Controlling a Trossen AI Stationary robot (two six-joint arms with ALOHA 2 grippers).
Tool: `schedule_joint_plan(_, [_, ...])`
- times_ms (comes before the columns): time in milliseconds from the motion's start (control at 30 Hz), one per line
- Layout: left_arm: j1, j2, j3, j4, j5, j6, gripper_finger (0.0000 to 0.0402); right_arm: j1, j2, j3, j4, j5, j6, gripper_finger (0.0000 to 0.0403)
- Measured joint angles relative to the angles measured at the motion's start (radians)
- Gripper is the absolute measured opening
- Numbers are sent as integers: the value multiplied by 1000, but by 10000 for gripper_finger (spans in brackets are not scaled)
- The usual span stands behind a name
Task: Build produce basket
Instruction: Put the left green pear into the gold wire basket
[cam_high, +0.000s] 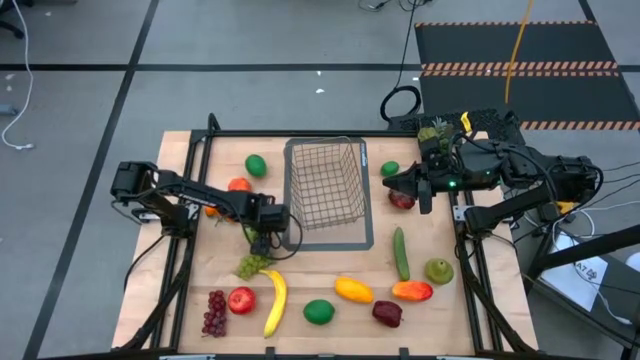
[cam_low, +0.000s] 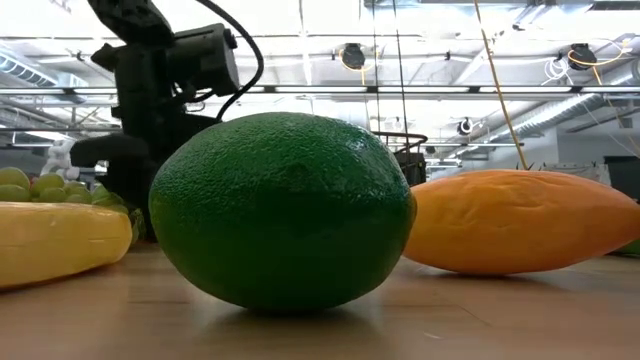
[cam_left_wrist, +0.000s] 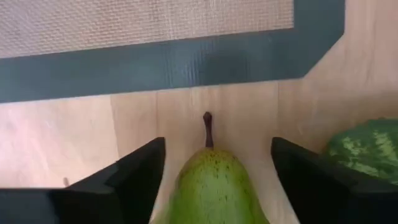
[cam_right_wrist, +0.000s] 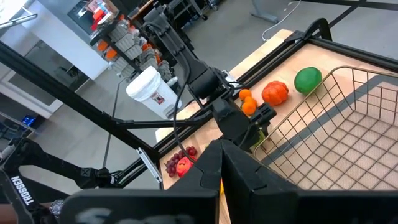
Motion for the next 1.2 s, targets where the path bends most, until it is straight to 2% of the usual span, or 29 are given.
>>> schedule_joint_plan(300, [0, -6, -53, 59, 44, 16, 168, 0, 0, 0, 0, 2, 0, 0])
schedule_joint_plan(467, [0, -5, -59, 78, 70, 41, 117, 0, 0, 0, 0, 46, 0, 0])
schedule_joint_plan(767, [-1, -3, -60, 95, 76, 77, 13, 0, 0, 0, 0, 52, 0, 0])
schedule_joint_plan(900, [-1, -3, -52, 78, 75, 33, 7, 0, 0, 0, 0, 52, 0, 0])
schedule_joint_plan(1200, [-3, 2, 76, -110, 38, -30, 1, 0, 0, 0, 0, 52, 0, 0])
